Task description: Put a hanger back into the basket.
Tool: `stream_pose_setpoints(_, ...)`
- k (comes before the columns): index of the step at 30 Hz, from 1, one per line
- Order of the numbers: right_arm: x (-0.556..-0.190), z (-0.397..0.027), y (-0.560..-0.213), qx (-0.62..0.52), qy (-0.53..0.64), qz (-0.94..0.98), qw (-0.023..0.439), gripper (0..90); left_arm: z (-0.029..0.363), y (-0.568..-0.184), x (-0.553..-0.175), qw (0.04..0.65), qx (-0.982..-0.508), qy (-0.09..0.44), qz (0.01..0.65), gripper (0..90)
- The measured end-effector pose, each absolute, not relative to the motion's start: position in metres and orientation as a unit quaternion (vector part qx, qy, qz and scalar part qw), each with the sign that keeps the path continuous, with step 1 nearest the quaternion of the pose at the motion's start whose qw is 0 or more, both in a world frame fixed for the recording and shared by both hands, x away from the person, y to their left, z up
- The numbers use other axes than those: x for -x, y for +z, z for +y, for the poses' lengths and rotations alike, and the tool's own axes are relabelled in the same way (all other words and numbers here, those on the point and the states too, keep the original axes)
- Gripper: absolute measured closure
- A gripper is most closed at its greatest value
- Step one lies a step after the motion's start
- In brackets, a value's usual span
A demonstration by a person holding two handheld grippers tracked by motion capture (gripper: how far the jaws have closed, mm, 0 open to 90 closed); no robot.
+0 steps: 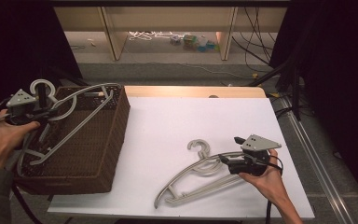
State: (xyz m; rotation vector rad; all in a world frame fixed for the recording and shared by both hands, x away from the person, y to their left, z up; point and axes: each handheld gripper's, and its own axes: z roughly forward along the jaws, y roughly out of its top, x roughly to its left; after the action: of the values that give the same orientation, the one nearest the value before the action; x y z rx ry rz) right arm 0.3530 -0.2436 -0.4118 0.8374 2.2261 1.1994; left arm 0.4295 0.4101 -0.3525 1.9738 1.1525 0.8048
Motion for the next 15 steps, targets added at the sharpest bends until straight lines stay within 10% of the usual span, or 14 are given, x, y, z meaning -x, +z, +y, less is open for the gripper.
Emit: stream_pose_setpoints(15, -0.354, -0.245, -0.412, -0.309, 0.437, 0.811, 0.237, 18.0, 0.419, -0.372, -0.43, 0.306, -0.796, 0.304, 0.424, 81.6)
